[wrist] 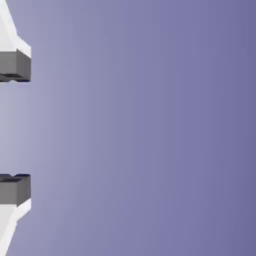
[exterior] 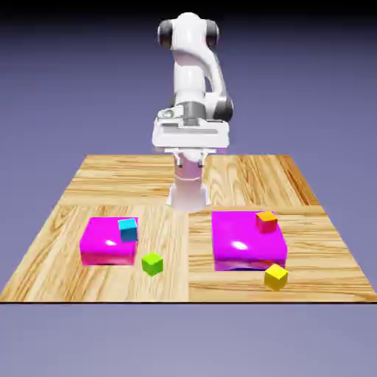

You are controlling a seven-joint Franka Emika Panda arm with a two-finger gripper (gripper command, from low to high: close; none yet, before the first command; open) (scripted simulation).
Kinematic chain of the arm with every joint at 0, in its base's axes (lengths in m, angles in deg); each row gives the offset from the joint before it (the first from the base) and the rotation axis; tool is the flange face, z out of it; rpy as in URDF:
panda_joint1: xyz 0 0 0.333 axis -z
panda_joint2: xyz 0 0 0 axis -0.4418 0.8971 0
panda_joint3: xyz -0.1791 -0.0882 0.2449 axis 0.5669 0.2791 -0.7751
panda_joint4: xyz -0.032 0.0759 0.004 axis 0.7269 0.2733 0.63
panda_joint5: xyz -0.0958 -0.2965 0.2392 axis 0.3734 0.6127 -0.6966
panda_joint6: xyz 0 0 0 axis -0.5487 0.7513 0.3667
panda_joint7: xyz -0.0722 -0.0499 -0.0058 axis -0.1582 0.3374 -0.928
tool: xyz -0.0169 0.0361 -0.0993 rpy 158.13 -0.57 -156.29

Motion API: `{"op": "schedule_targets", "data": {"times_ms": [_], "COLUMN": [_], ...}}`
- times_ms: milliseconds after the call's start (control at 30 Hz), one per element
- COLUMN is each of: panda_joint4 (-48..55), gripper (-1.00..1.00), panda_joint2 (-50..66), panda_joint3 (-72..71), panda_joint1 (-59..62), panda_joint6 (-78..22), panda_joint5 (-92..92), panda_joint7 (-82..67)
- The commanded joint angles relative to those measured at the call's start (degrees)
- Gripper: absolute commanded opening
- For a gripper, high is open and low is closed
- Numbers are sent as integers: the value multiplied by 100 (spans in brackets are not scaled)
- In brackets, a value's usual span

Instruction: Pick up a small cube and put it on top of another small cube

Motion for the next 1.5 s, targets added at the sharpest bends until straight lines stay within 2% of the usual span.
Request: {"op": "schedule_targets", "data": {"times_ms": [0, 1033, 1100, 1233, 1267, 1400, 1467], "panda_joint4": [168, 5384, 5483, 5188, 5188, 5477, 5180], "gripper": [0, 0, 0, 0, -100, -100, -100], "panda_joint2": [208, 6645, 6767, 7274, 7274, 6778, 6378], "panda_joint3": [-80, -2550, -2597, -2345, -2345, -2592, -2195], "panda_joint1": [-17, -560, -570, -629, -629, -571, -319], "panda_joint6": [-180, -5756, -5862, -5100, -5100, -5846, -5861], "panda_joint5": [67, 2136, 2175, 2501, 2501, 2182, 1833], "panda_joint7": [12, 389, 396, 596, 596, 400, 653]}}
